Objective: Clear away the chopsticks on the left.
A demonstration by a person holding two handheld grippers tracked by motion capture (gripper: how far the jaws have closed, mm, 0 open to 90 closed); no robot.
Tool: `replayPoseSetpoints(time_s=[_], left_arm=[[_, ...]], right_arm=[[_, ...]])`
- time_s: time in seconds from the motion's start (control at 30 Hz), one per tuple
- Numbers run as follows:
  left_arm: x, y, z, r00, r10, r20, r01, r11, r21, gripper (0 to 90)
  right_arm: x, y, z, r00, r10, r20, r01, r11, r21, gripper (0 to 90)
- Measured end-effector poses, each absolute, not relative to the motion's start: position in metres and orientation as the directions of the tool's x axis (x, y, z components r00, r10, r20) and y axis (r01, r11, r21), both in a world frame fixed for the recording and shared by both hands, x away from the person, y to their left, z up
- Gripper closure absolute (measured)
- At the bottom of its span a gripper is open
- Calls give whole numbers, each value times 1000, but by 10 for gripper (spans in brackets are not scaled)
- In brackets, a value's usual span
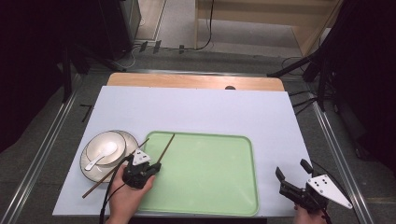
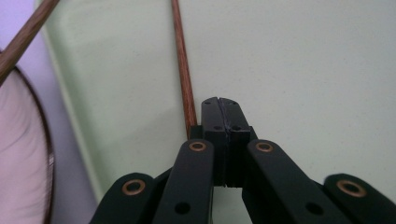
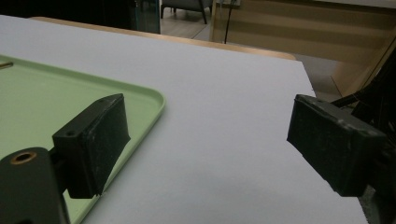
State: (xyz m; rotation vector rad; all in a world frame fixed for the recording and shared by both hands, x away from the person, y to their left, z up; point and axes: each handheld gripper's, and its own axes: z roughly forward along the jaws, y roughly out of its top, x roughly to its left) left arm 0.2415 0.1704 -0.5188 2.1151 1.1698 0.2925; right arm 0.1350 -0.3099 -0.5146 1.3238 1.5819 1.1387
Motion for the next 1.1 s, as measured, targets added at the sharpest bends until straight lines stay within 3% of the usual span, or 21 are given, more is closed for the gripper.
replayPoseSetpoints(time_s=[0.37,0.57,0.83,1.1], left_arm=[[245,175,-521,539,825,-170,676,-303,672,900],[251,173,-521,529,838,-132,661,-309,684,900],[249,186,-521,491,857,-158,682,-265,681,900],[245,189,-523,512,839,-183,674,-260,692,897]], right_arm=[[135,-309,-515,-173,985,-12,299,64,952,127],[136,-308,-515,-175,984,-13,303,67,951,127],[136,-307,-515,-174,985,-11,307,65,950,127],[136,-309,-515,-172,985,-8,303,61,951,127]])
